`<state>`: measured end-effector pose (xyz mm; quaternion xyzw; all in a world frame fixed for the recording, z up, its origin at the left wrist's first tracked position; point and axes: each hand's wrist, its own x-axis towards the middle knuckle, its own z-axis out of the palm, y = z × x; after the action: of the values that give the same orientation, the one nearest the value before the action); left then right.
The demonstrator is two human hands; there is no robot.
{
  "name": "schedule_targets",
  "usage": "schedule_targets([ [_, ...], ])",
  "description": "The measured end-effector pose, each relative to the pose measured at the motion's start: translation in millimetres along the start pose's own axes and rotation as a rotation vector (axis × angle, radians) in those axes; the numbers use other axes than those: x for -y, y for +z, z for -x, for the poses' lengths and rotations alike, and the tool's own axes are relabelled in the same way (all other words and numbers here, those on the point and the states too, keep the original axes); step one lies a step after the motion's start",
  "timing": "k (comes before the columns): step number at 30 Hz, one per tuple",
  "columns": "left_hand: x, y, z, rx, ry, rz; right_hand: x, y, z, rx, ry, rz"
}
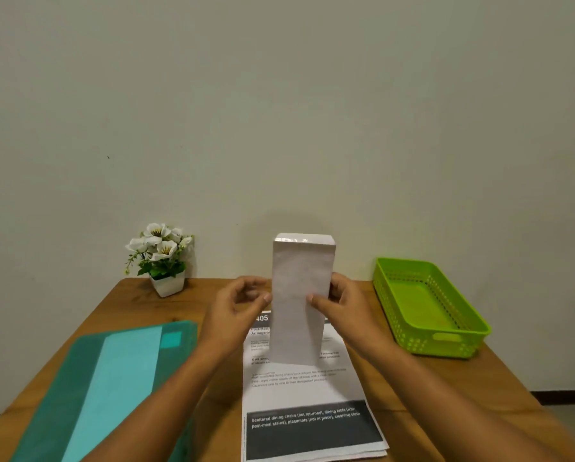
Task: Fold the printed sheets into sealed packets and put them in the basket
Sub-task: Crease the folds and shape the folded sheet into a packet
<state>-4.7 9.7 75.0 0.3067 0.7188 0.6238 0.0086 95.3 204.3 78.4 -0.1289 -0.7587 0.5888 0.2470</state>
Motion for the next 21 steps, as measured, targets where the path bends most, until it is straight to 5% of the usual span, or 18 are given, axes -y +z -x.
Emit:
schedule_targets([
  [9, -50.9, 1.6, -32.1, -0.009, 0.260, -0.065, 51.7, -8.9, -7.2, -0.156, -0.236, -0.045],
  [14, -60.5, 7.3, -39.7, 0.037, 0.314, -0.147, 60.8, -11.2, -9.2, -0.148, -0.351, 0.119],
  [21, -64.4, 6.8, -42.4, 0.004, 0.400, -0.231, 60.2, -13.2, -14.3, -0.153, -0.345, 0.088],
])
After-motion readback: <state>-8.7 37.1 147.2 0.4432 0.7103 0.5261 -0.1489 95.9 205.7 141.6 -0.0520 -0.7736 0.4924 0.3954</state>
